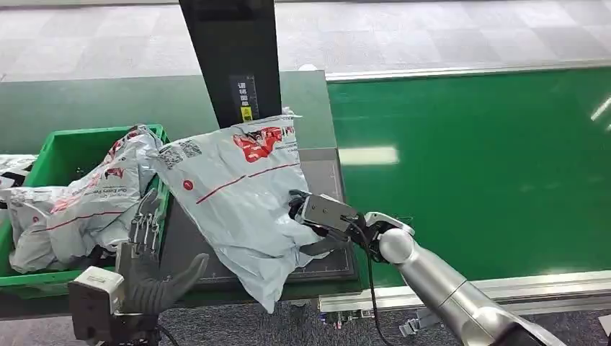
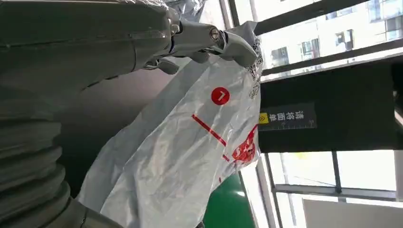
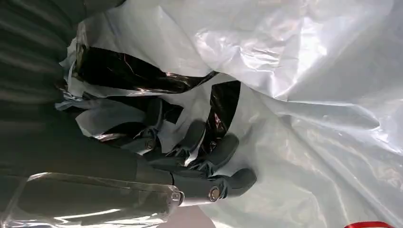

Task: Moved the parcel from conveyor to table for the left to box.

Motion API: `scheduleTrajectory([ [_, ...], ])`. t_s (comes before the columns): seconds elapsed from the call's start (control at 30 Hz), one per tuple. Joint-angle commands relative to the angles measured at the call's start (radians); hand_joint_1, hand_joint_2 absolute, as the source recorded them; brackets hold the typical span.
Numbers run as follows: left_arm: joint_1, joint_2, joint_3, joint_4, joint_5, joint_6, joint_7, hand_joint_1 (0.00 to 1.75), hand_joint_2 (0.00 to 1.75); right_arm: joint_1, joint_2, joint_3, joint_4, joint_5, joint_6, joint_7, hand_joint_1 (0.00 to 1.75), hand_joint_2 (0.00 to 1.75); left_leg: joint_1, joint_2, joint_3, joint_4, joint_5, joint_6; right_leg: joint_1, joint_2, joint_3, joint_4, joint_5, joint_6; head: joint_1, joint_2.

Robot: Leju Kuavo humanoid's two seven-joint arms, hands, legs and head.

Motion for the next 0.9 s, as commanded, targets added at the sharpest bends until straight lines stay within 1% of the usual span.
scheduleTrajectory([
  [0.03,-0.012,-0.001,0.027,0.011,-0.011,0.009,-0.008,0.0,1.75,0.033,0.0,0.005,-0.024,-0.057,0.049,-0.035,0.0,1.75,0.001,0.001,0.002,-0.002,0.001,-0.001,0.001,0.001,0.002,-0.002,0.001,-0.003,0.0,0.0],
  [0.13,0.006,-0.009,0.06,-0.04,-0.026,0.054,-0.035,0.0,1.75,0.08,-0.018,-0.022,-0.128,-0.077,0.036,-0.067,0.0,1.75,0.001,-0.001,0.001,-0.001,0.0,-0.001,0.001,0.0,0.001,-0.001,0.0,-0.002,0.0,0.0],
  [0.2,0.022,-0.021,0.089,-0.085,-0.046,0.109,-0.074,0.0,1.75,0.108,-0.027,-0.053,-0.207,-0.103,0.026,-0.107,0.0,1.75,0.001,0.0,0.0,0.0,0.0,-0.001,0.001,0.0,0.0,0.0,0.0,-0.002,0.0,0.0],
  [0.3,0.035,-0.029,0.119,-0.164,-0.074,0.18,-0.133,0.0,1.75,0.179,-0.034,-0.118,-0.356,-0.138,0.014,-0.151,0.0,1.75,0.001,-0.001,-0.001,0.001,-0.001,-0.001,0.001,0.0,-0.001,0.0,-0.001,-0.002,0.0,0.0],
  [0.43,0.015,-0.024,0.117,-0.2,-0.091,0.213,-0.17,0.0,1.75,0.243,-0.021,-0.177,-0.457,-0.143,0.0,-0.181,0.0,1.75,0.001,-0.001,-0.001,0.001,0.0,0.0,0.001,-0.001,-0.001,0.0,-0.001,-0.001,0.0,0.0],
  [0.5,-0.012,-0.005,0.09,-0.189,-0.117,0.217,-0.182,0.0,1.75,0.278,-0.008,-0.211,-0.495,-0.14,-0.008,-0.198,0.0,1.75,0.001,-0.001,0.0,0.0,0.0,-0.001,0.001,0.0,0.0,-0.001,-0.001,-0.003,0.0,0.0],
  [0.57,-0.031,0.011,0.061,-0.167,-0.171,0.2,-0.161,0.0,1.75,0.292,0.002,-0.228,-0.51,-0.143,-0.01,-0.201,0.0,1.75,0.001,-0.003,0.0,-0.001,0.0,-0.001,0.001,-0.002,0.001,-0.001,0.0,-0.002,0.0,0.0],
  [0.6,-0.05,0.022,0.036,-0.148,-0.231,0.183,-0.13,0.0,1.75,0.306,0.011,-0.249,-0.523,-0.14,-0.015,-0.207,0.0,1.75,0.001,-0.003,0.0,-0.001,0.001,-0.001,0.001,-0.003,0.001,-0.001,0.0,-0.003,0.0,0.0],
  [0.67,-0.105,0.028,-0.011,-0.1,-0.312,0.166,-0.078,0.0,1.75,0.335,0.026,-0.285,-0.549,-0.127,-0.024,-0.207,0.0,1.75,0.001,-0.003,0.0,-0.001,0.001,-0.001,0.001,-0.003,0.001,-0.001,0.0,-0.003,0.0,0.0],
  [0.73,-0.142,0.031,-0.031,-0.067,-0.343,0.16,-0.054,0.0,1.75,0.351,0.032,-0.302,-0.562,-0.123,-0.024,-0.204,0.0,1.75,0.001,-0.004,0.0,-0.001,0.002,-0.001,0.001,-0.004,0.001,-0.002,0.0,-0.003,0.0,0.0],
  [0.8,-0.211,0.056,-0.074,-0.006,-0.396,0.11,0.001,0.0,1.75,0.376,0.042,-0.333,-0.582,-0.113,-0.026,-0.202,0.0,1.75,0.0,-0.005,0.001,-0.002,0.002,-0.001,0.0,-0.005,0.002,-0.002,0.0,-0.002,0.0,0.0],
  [0.83,-0.231,0.052,-0.079,0.015,-0.397,0.11,0.003,0.0,1.75,0.381,0.041,-0.337,-0.587,-0.11,-0.026,-0.201,0.0,1.75,0.001,-0.005,0.001,-0.003,0.002,-0.001,0.001,-0.004,0.002,-0.003,0.0,-0.003,0.0,0.0],
  [0.9,-0.311,0.073,-0.121,0.105,-0.495,0.054,0.057,0.0,1.75,0.398,0.046,-0.363,-0.608,-0.092,-0.029,-0.205,0.0,1.75,0.001,-0.007,0.001,-0.003,0.003,-0.001,0.001,-0.006,0.003,-0.003,0.001,-0.003,0.0,0.0],
])
